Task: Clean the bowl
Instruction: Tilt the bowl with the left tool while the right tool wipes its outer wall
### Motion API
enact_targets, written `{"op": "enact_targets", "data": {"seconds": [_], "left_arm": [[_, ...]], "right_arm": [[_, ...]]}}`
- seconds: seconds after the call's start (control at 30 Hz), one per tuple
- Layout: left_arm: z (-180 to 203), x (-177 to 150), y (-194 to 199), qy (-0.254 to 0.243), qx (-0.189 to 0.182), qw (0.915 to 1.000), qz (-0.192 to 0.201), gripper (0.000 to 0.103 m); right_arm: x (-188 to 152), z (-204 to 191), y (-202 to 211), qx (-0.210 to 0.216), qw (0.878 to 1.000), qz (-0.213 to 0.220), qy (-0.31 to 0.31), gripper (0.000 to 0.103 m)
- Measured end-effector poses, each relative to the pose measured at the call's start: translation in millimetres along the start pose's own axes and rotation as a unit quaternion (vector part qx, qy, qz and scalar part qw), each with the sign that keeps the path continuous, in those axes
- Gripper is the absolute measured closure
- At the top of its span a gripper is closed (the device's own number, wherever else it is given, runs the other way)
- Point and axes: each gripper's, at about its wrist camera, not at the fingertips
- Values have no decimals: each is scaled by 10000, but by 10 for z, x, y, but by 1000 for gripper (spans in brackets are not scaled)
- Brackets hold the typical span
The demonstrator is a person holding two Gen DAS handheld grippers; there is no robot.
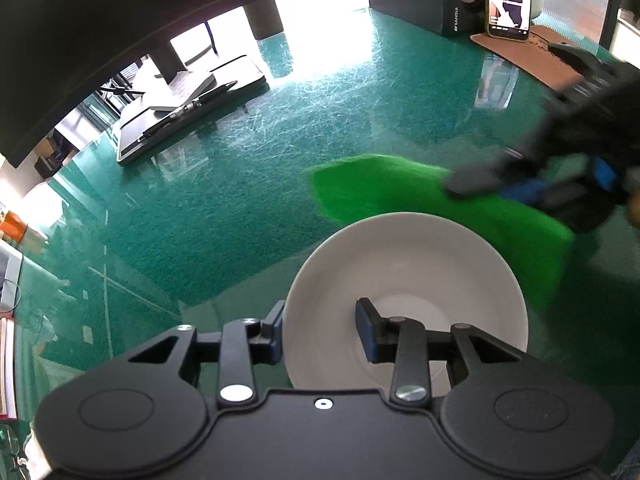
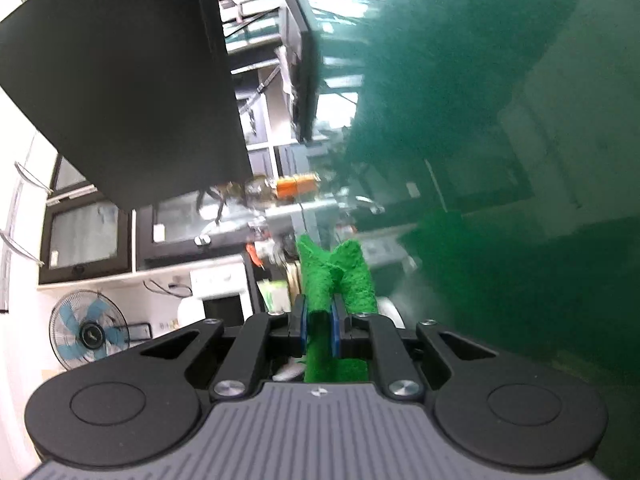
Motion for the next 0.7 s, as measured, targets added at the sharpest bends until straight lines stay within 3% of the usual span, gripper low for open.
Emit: {"op": "enact_targets", "data": {"seconds": [0.13, 0.47, 0.7], "left_arm": [[9, 18, 3, 36, 45, 10000, -65, 67], [71, 50, 9, 94, 237, 9995, -160, 66], [155, 70, 27, 62, 469, 9986, -218, 66]], "right_arm": [[69, -74, -228, -10, 9998, -22, 209, 91], [-200, -109, 228, -74, 9994, -196, 282, 91], [-33, -205, -271, -99, 9982, -347, 484, 91]]}}
Point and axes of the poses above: each gripper's, at about its wrist camera, not at the fingertips, and y roughly against the way its jaws point, z to its right, x to its top, and after that the axes turned 6 degrees about x, right-handed
